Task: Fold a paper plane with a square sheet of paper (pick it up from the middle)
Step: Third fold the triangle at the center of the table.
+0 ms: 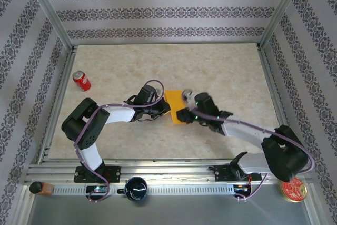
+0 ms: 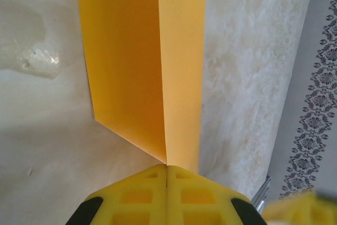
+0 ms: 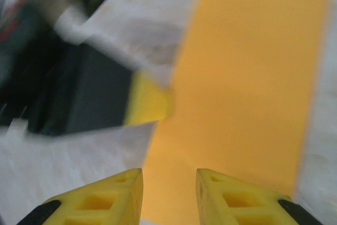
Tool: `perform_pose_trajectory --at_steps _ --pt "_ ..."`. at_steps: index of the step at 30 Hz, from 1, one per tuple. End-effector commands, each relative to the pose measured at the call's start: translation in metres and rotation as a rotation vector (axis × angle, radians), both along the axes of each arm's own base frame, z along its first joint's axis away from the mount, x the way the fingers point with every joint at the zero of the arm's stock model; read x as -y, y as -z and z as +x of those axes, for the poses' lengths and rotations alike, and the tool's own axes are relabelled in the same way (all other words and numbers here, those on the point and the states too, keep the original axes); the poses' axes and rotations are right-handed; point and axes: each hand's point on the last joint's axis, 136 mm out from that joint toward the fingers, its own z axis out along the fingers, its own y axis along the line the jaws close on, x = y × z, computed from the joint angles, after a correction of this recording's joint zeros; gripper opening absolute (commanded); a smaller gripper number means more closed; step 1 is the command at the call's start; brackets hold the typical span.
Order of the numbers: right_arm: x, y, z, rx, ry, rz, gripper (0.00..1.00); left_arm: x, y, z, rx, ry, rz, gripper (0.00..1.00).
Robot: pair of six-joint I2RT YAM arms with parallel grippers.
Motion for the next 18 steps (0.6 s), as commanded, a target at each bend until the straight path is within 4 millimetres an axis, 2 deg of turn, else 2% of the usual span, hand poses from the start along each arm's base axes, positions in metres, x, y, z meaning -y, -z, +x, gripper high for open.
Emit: perform_pose_trajectory --at_steps 1,5,14,18 --pt "0.008 0.009 -0.004 0.382 -0.143 -0.272 0.36 -0.002 -0.010 0.003 -0.011 -0.027 -0.040 0.01" --pt "0.001 0.000 -0.014 0.483 -0.184 -0.224 0.41 -0.002 -0.011 0.003 -0.016 -0.034 -0.050 0.01" --pt "-0.021 0.018 -0.027 0.572 -0.331 -0.369 0.42 -0.001 -0.013 0.005 -0.003 -0.048 -0.078 0.01" --pt "-0.020 0.026 -0.018 0.617 -0.275 -0.424 0.42 -0.001 -0.010 0.005 -0.006 -0.050 -0.088 0.01"
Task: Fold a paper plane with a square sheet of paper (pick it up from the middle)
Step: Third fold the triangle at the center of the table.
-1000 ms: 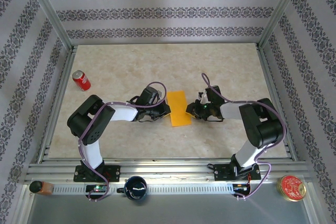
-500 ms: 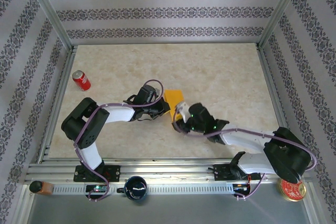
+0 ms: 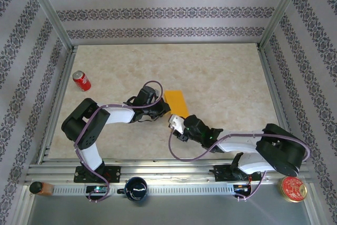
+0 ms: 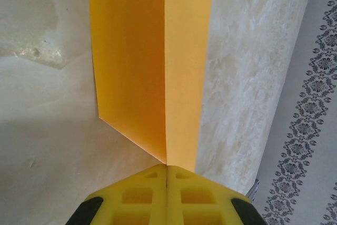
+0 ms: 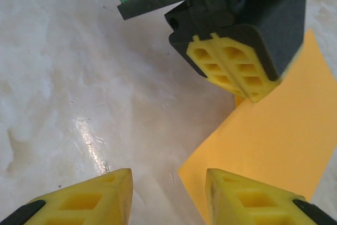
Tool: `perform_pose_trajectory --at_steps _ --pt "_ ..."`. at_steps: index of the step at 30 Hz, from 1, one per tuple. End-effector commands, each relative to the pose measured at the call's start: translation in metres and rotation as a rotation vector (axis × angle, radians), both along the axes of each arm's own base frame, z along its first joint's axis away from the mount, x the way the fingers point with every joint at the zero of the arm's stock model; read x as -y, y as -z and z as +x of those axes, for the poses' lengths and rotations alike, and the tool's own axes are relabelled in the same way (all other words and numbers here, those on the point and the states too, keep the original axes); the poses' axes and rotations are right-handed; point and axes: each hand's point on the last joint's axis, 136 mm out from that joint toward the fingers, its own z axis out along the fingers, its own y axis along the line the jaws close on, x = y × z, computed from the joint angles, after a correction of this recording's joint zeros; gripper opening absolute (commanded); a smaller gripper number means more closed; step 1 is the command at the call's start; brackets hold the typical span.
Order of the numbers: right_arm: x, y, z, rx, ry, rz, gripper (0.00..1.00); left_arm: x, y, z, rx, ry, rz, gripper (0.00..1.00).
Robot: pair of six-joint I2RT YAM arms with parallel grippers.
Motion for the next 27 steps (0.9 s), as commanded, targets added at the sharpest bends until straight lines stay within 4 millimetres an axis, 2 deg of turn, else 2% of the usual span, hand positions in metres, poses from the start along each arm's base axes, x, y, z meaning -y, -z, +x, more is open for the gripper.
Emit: perform_pose_trajectory --at_steps 1,5,10,27 --pt "-0.003 -0.009 0.018 0.129 0.050 -0.019 0.42 -0.001 -0.012 0.006 0.028 -0.014 -0.056 0.01" --pt "-0.005 0.000 0.022 0.151 0.067 -0.058 0.40 -0.001 -0.011 0.006 0.028 -0.015 -0.063 0.01" --pt "-0.002 0.001 0.026 0.163 0.098 -0.061 0.35 -0.003 -0.010 0.006 0.024 -0.005 -0.039 0.01" --pt "0.003 0.003 0.021 0.105 0.125 -0.037 0.02 -0.002 -0.007 0.009 0.019 -0.010 -0.035 0.01"
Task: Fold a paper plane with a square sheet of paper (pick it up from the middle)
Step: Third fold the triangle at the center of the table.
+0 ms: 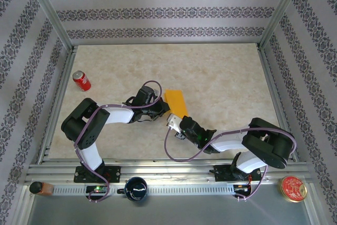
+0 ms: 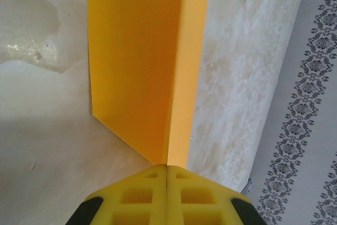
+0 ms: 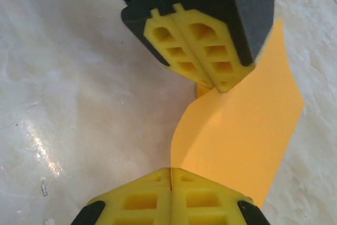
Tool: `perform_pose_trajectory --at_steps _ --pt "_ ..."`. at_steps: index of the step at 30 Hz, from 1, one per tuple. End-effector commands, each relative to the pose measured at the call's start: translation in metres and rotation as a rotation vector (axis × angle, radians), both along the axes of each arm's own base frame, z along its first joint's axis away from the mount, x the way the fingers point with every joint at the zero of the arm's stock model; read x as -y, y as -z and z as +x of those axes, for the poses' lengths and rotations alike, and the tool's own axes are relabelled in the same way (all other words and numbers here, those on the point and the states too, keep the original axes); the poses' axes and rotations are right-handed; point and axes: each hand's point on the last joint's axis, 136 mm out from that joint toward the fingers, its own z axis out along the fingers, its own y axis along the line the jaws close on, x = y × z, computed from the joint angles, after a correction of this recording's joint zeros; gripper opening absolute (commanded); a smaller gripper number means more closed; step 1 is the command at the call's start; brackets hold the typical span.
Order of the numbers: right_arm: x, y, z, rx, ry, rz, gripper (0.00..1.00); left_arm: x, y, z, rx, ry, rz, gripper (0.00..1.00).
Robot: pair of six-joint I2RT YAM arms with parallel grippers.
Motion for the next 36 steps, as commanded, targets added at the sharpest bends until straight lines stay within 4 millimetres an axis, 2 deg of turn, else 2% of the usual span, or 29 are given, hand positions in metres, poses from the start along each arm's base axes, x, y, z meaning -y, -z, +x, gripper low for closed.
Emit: perform_pose_trajectory --at_steps 1,3,7,10,14,18,20,23,26,36 --pt "-0.003 -0.004 -0.002 -0.021 0.013 0.029 0.00 0.000 -0.006 0.007 0.020 -0.003 -0.013 0.01" --pt "-0.003 -0.004 -0.002 -0.030 0.022 0.039 0.00 -0.002 -0.006 0.006 0.022 -0.001 -0.001 0.03" --pt "-0.005 -0.008 -0.003 -0.057 0.039 0.086 0.00 -0.017 -0.008 0.003 0.034 -0.019 0.069 0.21" --pt "-0.011 -0.010 -0.007 -0.133 0.039 0.155 0.00 -0.033 -0.018 0.004 0.062 -0.028 0.132 0.28" --pt "-0.022 -0.014 -0.012 -0.280 0.048 0.294 0.00 -0.044 -0.044 0.008 0.116 -0.006 0.177 0.29" --pt "-0.035 -0.018 -0.016 -0.475 0.048 0.421 0.00 -0.040 -0.071 0.015 0.177 0.065 0.192 0.32" --pt "-0.044 -0.024 -0.019 -0.556 0.033 0.485 0.00 -0.033 -0.074 0.020 0.174 0.109 0.177 0.31" --pt "-0.056 -0.027 -0.024 -0.650 0.004 0.518 0.00 -0.024 -0.073 0.029 0.172 0.160 0.177 0.27" --pt "-0.057 -0.027 -0.019 -0.706 0.037 0.553 0.00 -0.013 -0.067 0.038 0.170 0.206 0.175 0.26" --pt "-0.052 -0.014 -0.003 -0.889 0.102 0.650 0.00 -0.004 -0.022 0.062 0.109 0.309 0.270 0.20"
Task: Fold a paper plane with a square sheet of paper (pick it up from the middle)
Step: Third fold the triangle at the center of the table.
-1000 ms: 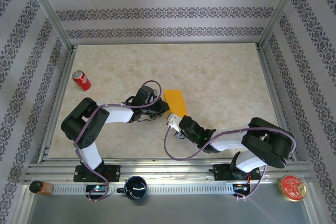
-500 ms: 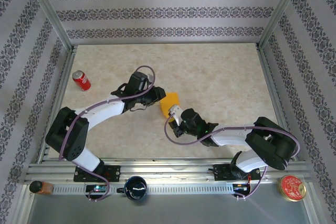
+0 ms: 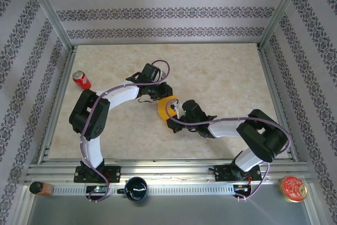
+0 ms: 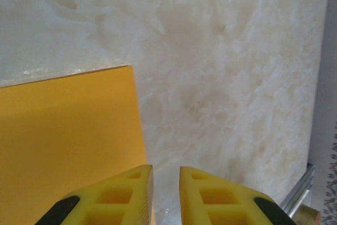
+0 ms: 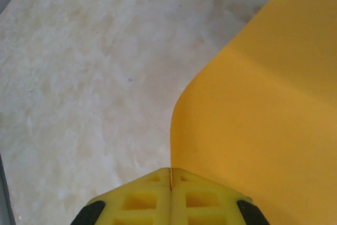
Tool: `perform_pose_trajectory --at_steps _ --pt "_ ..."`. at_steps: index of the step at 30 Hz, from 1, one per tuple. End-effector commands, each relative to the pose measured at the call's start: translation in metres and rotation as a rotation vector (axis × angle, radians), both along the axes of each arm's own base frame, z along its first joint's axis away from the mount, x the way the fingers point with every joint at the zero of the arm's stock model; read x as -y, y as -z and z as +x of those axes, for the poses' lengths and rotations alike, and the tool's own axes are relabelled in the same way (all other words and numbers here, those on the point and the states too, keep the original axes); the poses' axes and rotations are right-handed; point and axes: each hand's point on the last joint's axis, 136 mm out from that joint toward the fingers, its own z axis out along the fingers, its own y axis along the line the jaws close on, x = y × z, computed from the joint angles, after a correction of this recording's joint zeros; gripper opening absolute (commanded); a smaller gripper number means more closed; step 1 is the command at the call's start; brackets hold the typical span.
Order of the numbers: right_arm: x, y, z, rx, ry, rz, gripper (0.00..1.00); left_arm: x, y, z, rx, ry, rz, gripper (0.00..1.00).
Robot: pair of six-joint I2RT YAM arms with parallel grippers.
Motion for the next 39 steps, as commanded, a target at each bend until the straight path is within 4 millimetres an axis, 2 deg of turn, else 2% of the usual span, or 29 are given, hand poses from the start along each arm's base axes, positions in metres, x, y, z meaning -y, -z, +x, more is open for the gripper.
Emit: perform_pose_trajectory --at_steps 1,12,19,32,39 --pt "-0.013 -0.012 0.000 -0.070 -0.028 0.090 0.00 -0.004 0.012 0.000 -0.015 0.063 0.031 0.20" --pt "-0.010 -0.008 -0.001 -0.161 -0.038 0.138 0.00 -0.008 0.058 0.000 -0.096 0.096 0.047 0.18" --pt "-0.002 -0.012 0.010 -0.199 0.001 0.164 0.00 -0.019 0.081 -0.013 -0.144 0.107 0.117 0.18" --pt "0.017 0.001 0.033 -0.266 0.111 0.127 0.00 -0.020 0.078 -0.018 -0.152 0.096 0.105 0.18" --pt "0.029 0.011 0.037 -0.279 0.147 0.010 0.00 -0.021 0.076 -0.019 -0.153 0.082 0.099 0.18"
